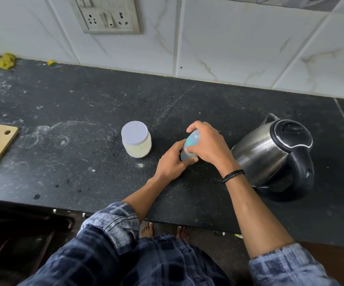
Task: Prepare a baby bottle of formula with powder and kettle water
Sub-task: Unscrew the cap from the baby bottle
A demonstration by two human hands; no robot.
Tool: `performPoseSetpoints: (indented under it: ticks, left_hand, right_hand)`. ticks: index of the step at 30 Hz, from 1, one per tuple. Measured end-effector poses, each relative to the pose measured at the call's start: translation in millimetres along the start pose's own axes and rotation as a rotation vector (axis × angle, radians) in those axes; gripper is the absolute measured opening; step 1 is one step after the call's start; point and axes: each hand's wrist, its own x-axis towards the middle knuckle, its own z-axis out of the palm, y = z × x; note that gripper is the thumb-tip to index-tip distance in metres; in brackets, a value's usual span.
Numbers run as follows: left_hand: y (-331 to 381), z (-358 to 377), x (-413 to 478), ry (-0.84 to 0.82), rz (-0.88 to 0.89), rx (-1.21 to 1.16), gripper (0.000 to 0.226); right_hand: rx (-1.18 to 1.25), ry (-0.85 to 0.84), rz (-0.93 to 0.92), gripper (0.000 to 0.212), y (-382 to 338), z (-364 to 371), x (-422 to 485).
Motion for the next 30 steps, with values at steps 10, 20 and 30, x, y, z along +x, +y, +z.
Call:
performPoseSetpoints:
  ticks: [10, 20, 30]
  left_hand:
    - [-5, 2, 2, -0.003, -0.028, -0.027, 0.071]
    - [-5, 1, -2, 0.020, -0.011, -0.007, 0.070]
    - [-3, -3, -2, 0.022, 0.029, -0.006, 0.063]
  right_hand:
    - [0.794, 0.082, 0.287, 0.040, 19, -16, 2]
    - [0.564, 0.235, 0.361, 0.034, 54, 22, 19]
    - [-0.082, 0.094, 0.141, 0.050, 59, 49, 24]
